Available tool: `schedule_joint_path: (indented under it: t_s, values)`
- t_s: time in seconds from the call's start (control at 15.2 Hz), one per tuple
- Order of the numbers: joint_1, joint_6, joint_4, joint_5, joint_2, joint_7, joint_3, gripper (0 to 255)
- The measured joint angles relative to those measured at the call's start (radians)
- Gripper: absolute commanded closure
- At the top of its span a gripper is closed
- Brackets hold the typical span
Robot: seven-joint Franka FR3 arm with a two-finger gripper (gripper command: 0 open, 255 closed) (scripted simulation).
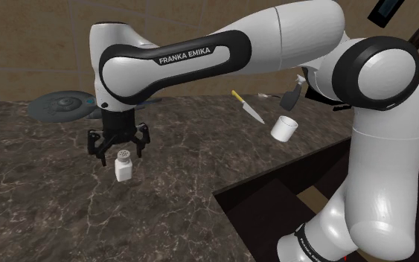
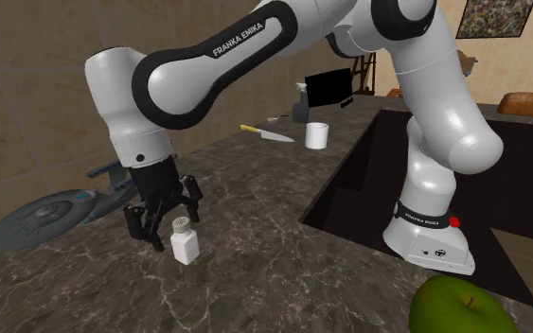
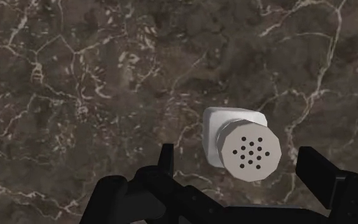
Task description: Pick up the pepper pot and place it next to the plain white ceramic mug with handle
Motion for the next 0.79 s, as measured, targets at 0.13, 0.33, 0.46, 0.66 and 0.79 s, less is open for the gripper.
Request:
schedule_joint_path:
  t_s: [0.13,0.33,0.46,0.66,0.79]
  values:
    - [0.000,0.006,-0.005,0.000,0.000,0.000,0.000,0]
    - [0.000,0.008,-0.008,0.000,-0.001,0.000,0.000,0]
    - [0.000,0.008,-0.008,0.000,-0.001,0.000,0.000,255]
    - [0.000,0.008,-0.008,0.000,-0.001,0.000,0.000,255]
    - [0.000,0.008,-0.008,0.000,-0.001,0.000,0.000,255]
